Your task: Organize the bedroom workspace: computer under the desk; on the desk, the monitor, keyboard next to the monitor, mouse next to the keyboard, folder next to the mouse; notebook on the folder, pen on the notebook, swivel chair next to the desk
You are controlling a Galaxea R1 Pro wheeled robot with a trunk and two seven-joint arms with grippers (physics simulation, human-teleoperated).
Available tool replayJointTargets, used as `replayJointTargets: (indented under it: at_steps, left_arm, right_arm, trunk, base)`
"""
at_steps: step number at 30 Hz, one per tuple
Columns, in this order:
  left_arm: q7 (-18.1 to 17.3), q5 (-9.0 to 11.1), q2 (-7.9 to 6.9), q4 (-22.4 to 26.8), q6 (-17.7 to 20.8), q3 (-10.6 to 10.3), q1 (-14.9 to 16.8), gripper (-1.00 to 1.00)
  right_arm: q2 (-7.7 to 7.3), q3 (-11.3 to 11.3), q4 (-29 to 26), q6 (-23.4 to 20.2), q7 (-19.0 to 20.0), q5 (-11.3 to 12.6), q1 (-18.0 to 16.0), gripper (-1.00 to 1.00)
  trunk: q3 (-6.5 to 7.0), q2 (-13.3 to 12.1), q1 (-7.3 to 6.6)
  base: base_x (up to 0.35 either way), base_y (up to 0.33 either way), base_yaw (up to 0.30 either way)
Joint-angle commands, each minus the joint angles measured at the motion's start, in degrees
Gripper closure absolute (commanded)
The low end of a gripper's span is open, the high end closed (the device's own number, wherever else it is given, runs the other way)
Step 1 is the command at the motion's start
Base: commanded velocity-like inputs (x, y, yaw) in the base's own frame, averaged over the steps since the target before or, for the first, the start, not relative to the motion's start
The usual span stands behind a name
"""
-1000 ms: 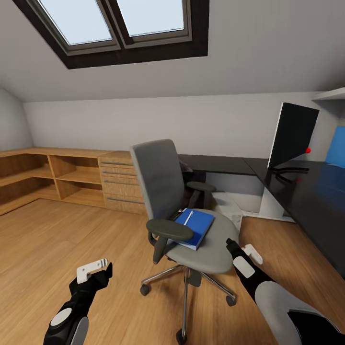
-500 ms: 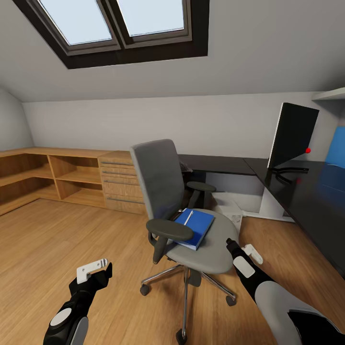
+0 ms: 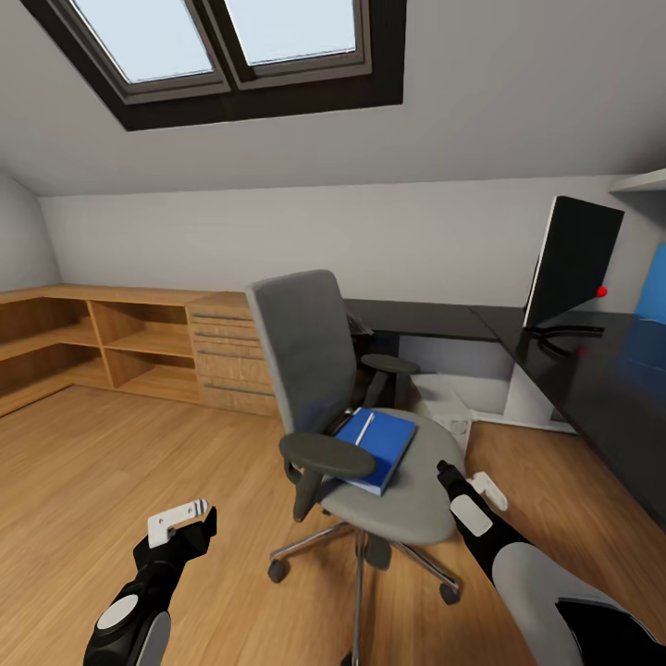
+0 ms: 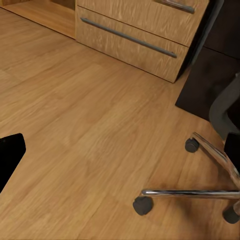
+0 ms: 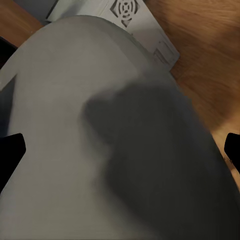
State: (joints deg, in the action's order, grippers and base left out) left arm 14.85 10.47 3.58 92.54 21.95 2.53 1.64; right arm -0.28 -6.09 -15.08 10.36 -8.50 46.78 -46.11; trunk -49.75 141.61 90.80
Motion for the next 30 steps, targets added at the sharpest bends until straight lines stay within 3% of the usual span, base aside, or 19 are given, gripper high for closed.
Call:
replayJointTargets:
  at_steps: [1, 7, 16, 30]
  left_arm:
    - [0.26, 0.6, 0.02, 0.09, 0.21, -0.01, 0.03, -1.0]
    - [0.23, 0.6, 0.03, 0.03, 0.26, -0.07, 0.04, -1.0]
    - [0.27, 0.6, 0.03, 0.01, 0.37, -0.07, 0.05, -1.0]
    - [0.25, 0.6, 0.03, 0.01, 0.29, -0.13, 0.05, -1.0]
  right_arm:
    - [0.0, 0.11, 0.0, 0.21, -0.06, 0.6, -0.03, -1.0]
    - [0.02, 0.11, 0.04, 0.26, -0.03, 0.6, -0.03, -1.0]
    - [0.02, 0.18, 0.21, 0.27, -0.02, 0.6, -0.03, -1.0]
    - [0.02, 0.2, 0.22, 0.27, -0.02, 0.6, -0.03, -1.0]
  trunk:
    - [-0.06, 0.03, 0.0]
    - [-0.06, 0.03, 0.0]
    - [-0.06, 0.03, 0.0]
    - [-0.06, 0.03, 0.0]
  base:
    - [0.185, 0.0, 0.0]
    - [0.229, 0.0, 0.0]
    - [0.022, 0.0, 0.019]
    - [0.004, 0.0, 0.249]
